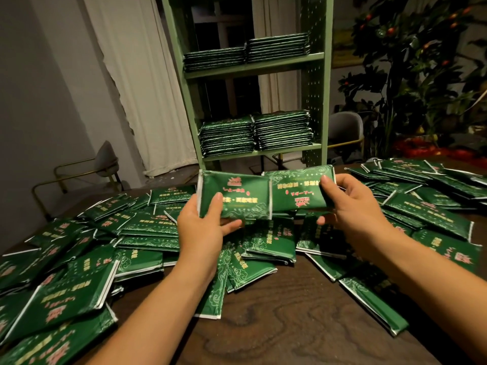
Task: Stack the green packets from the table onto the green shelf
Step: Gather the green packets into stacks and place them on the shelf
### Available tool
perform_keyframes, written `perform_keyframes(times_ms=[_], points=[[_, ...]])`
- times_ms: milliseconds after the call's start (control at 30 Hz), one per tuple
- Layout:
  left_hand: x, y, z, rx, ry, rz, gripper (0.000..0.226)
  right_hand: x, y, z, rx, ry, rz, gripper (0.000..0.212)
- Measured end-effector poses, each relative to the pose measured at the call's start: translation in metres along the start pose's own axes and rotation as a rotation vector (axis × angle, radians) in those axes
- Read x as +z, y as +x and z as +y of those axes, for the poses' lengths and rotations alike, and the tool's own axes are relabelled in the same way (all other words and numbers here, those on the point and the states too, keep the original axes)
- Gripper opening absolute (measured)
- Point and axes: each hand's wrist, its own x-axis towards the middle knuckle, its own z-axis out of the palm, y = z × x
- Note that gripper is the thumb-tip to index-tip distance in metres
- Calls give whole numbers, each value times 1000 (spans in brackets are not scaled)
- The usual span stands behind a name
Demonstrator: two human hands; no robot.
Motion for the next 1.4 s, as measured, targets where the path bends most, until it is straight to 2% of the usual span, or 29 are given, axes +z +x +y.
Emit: perform_keyframes(times_ms=[100, 200, 300, 433, 600, 767, 933, 1033, 1100, 1200, 1300, 1400], points=[[-6, 6, -1, 28, 19, 109, 28, 1, -1, 0, -23, -4, -19, 28], [-6, 6, 1, 47, 16, 122, 10, 3, -3, -1, -64, -44, -62, 19], [0, 2, 3, 7, 0, 25, 10, 3, -6, 2, -120, -173, -122, 15], [5, -8, 4, 5, 107, -192, 8, 5, -8, 3, -126, -199, -161, 10], [6, -18, 8, 83, 247, -311, 26, 5, -10, 2, -128, -202, -190, 9], [8, -19, 7, 175, 320, -319, 29, 8, -13, 0, -107, -115, -229, 18], [8, -15, 7, 163, 210, -199, 20, 10, -13, 2, -93, -194, -287, 45], [8, -16, 8, 99, 153, -205, 16, 12, -17, 8, -71, -303, -422, 30], [9, -17, 6, 59, 145, -225, 14, 15, -17, 11, -89, -320, -444, 22], [10, -15, 5, 13, 85, -247, 11, 16, -16, 8, -33, -190, -392, 19], [10, -12, 5, -3, 43, -208, 13, 12, -14, 6, -21, -151, -356, 3], [6, -8, 7, -29, -10, -155, 17, 10, -11, 4, -2, -75, -324, 5]])
